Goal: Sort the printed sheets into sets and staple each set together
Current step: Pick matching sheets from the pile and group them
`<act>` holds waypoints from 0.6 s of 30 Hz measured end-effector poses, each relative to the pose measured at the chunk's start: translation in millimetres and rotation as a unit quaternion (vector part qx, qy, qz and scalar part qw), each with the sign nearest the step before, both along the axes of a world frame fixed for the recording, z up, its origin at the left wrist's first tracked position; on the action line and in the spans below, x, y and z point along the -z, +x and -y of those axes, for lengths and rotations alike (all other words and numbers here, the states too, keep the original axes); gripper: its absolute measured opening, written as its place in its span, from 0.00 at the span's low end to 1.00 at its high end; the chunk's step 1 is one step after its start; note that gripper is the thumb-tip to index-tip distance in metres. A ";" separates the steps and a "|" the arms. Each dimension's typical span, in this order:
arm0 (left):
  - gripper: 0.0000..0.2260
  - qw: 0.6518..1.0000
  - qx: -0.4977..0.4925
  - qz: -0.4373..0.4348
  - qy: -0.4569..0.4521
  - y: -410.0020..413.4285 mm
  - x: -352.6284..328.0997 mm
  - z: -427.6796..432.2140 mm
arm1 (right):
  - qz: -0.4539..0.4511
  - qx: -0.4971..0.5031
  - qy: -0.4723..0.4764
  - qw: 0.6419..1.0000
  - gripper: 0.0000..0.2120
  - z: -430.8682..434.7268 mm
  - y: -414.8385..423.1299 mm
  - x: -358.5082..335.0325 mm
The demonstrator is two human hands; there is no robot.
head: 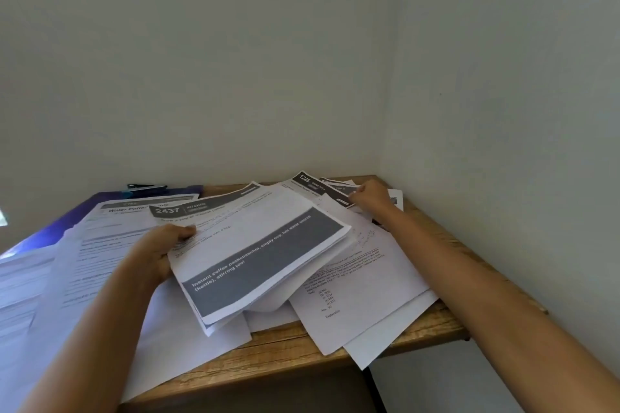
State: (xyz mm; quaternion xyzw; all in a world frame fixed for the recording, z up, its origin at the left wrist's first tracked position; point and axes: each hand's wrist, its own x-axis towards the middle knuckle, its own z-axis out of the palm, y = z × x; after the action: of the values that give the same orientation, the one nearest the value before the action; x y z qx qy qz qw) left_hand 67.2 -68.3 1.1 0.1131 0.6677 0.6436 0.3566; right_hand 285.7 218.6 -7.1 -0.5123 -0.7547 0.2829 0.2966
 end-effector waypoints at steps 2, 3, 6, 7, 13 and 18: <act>0.06 1.000 0.004 0.001 -0.003 0.8 -1.8 0.9 | 0.016 -0.001 -0.003 1.000 0.05 -6.6 1.9 5.5; 0.04 1.000 0.005 -0.001 -0.002 1.3 -2.2 0.9 | 0.020 -0.002 -0.008 1.000 0.07 -8.8 2.1 7.9; 0.08 0.999 -0.014 -0.038 0.023 0.3 -0.4 -1.9 | 0.036 -0.004 0.001 0.999 0.13 -10.9 0.2 13.5; 0.12 0.998 -0.020 -0.057 0.032 0.6 -0.1 -2.7 | 0.038 -0.002 0.006 0.999 0.14 -11.5 -1.0 15.2; 0.08 0.990 -0.015 -0.122 0.063 7.6 -3.2 -2.9 | 0.033 0.031 0.000 0.999 0.16 -17.5 -9.6 21.8; 0.07 0.987 -0.032 -0.130 0.093 8.4 -3.1 -2.5 | -0.107 0.043 -0.050 0.992 0.07 -22.9 -7.1 22.0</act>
State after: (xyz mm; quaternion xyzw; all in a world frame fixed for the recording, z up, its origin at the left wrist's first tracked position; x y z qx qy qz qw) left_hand 75.7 -65.8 4.2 0.2069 0.6492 0.6935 0.2342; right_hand 278.5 241.5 -29.1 -0.5255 -0.6807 0.3607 0.3612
